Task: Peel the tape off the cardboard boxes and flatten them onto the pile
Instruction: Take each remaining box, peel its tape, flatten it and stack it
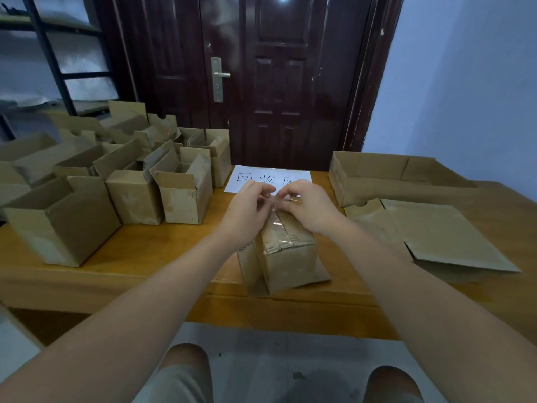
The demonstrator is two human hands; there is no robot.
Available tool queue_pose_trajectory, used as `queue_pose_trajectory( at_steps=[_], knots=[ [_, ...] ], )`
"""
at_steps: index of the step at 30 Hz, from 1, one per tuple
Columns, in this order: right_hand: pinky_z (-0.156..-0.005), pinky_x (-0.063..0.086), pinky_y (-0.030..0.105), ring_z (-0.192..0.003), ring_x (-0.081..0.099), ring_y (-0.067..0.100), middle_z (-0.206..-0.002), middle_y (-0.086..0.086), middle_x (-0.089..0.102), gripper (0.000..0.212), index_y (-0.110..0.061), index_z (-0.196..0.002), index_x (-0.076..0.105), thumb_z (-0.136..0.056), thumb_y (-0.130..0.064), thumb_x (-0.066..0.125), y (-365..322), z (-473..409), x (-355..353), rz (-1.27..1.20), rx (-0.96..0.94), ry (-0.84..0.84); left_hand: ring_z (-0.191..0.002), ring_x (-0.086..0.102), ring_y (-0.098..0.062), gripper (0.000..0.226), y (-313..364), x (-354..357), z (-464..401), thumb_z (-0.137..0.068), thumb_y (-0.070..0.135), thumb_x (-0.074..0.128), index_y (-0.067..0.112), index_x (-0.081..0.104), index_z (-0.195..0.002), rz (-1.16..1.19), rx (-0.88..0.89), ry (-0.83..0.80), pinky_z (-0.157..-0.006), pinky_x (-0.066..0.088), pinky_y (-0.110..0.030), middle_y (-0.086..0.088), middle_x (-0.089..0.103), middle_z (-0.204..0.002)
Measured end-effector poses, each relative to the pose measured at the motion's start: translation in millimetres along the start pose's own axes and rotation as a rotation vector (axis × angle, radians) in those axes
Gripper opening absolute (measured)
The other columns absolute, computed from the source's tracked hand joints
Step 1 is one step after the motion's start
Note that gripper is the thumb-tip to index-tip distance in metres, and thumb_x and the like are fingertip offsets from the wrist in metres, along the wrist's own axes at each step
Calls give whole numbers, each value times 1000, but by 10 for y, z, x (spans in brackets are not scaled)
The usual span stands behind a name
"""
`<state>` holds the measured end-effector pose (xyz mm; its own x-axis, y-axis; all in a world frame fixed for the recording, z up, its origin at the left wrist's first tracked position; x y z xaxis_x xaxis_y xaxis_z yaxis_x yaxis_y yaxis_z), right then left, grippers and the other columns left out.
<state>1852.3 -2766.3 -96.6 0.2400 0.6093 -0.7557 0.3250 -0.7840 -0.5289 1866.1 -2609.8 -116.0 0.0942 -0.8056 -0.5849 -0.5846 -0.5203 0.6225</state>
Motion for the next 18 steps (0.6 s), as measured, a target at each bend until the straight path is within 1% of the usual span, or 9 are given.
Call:
queue_pose_trajectory(
  at_steps=[3, 5, 8, 11, 12, 14, 15, 16, 18],
  knots=[
    [-89, 44, 34, -104, 56, 23, -104, 4, 65, 11, -18, -101, 75, -95, -13, 67, -58, 16, -11, 57, -116, 85, -103, 58, -11, 25, 3, 11, -23, -99, 21, 67, 19, 65, -123, -112, 25, 11, -91, 51, -28, 9, 47, -112],
    [-87, 45, 35, -100, 56, 22, -101, 4, 67, 17, -16, -108, 75, -96, -10, 64, -107, 45, -27, 73, -158, 119, -102, 56, -15, 26, 43, -14, -42, -99, 29, 67, 21, 66, -123, -296, 79, 57, -87, 51, -32, 6, 53, -110],
    [-85, 50, 36, -90, 62, 17, -91, -5, 70, 22, -20, -119, 64, -99, -13, 62, -129, 81, -1, -6, -101, 90, -101, 59, -16, 30, 117, -26, -54, -101, 33, 62, 22, 63, -128, -377, 112, 69, -87, 52, -32, 3, 63, -111],
    [-83, 52, 39, -87, 61, 15, -93, -7, 64, 11, -22, -108, 59, -100, -15, 61, -100, 88, 10, -19, -65, 102, -99, 61, -19, 24, 139, -4, -53, -104, 34, 55, 19, 68, -119, -429, 140, 54, -85, 53, -36, 1, 69, -107],
    [-83, 52, 38, -87, 59, 14, -99, -5, 60, 7, -19, -106, 63, -99, -16, 63, -86, 89, 11, 1, -80, 124, -96, 60, -21, 24, 129, -1, -51, -105, 34, 54, 18, 69, -113, -452, 144, 59, -82, 51, -38, 0, 68, -104],
    [-81, 51, 26, -81, 57, 3, -110, -4, 52, 12, -14, -109, 69, -97, -16, 67, -86, 101, 2, 11, -114, 156, -94, 58, -22, 24, 97, -5, -50, -106, 34, 51, 18, 70, -106, -496, 127, 82, -76, 44, -36, 1, 66, -101],
    [-80, 48, 19, -80, 57, -1, -111, -6, 51, 17, -14, -113, 69, -97, -15, 68, -101, 107, -5, 12, -130, 151, -94, 57, -21, 25, 88, -1, -50, -106, 34, 50, 19, 69, -106, -516, 114, 88, -75, 40, -34, 2, 65, -101],
    [-80, 48, 17, -80, 57, -2, -110, -6, 52, 22, -15, -117, 67, -96, -12, 68, -115, 114, -9, 23, -143, 140, -95, 56, -20, 26, 81, 9, -52, -107, 35, 47, 20, 68, -107, -535, 100, 83, -76, 38, -32, 3, 65, -102],
    [-81, 51, 31, -83, 56, 7, -99, -5, 57, 26, -20, -117, 62, -95, -9, 66, -140, 123, -8, 100, -152, 127, -97, 55, -18, 29, 82, 21, -56, -109, 37, 43, 21, 67, -110, -566, 92, 65, -77, 35, -31, 4, 64, -105]
  ],
)
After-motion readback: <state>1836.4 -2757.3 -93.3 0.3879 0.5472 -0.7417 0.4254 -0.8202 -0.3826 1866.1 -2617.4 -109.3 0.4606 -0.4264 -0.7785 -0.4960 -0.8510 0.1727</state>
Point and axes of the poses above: each hand's wrist, its own z-axis away from the middle knuckle, its own x-axis out of the palm, y = z × x, the point moved 5 cm from there along -z, towards the middle knuckle
